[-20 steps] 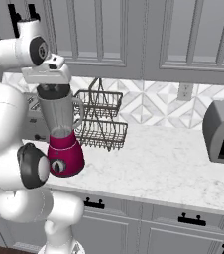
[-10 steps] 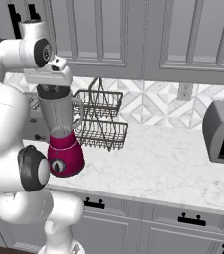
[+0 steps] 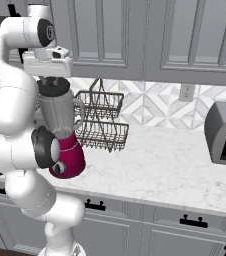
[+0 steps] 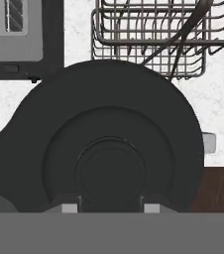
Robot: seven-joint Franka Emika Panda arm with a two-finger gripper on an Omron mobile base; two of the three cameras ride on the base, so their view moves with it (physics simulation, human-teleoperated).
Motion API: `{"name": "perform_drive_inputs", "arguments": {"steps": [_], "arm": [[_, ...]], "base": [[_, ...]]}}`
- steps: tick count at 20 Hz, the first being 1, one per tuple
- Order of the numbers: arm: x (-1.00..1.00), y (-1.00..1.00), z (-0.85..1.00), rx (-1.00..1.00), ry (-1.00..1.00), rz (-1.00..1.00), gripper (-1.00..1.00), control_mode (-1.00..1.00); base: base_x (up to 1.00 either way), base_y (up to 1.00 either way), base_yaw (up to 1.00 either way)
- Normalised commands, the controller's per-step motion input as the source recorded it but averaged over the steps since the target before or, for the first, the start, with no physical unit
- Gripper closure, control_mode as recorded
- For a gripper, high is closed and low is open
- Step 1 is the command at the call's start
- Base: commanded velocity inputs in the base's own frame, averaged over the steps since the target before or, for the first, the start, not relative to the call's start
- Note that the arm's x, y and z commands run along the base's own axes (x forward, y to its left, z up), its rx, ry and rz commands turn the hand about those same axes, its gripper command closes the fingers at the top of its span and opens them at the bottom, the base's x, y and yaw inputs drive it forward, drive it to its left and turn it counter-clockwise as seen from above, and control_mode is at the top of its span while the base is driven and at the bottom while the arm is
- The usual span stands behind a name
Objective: Close the lid blender by securely placing the lid on top.
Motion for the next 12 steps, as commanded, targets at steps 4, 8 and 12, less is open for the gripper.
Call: {"name": "perform_drive_inputs", "arguments": {"steps": [4,8,12], "arm": [[-0.14,0.00,-0.01,-0.07,0.14,0.00,1.00,-1.00],[-0.11,0.00,-0.14,-0.02,0.03,0.00,1.00,-1.00],[0.00,0.00,-0.23,0.00,-0.05,0.00,1.00,-1.00]], "base": [[0.00,0.00,0.00],[0.00,0.00,0.00],[0.00,0.00,0.00]]}}
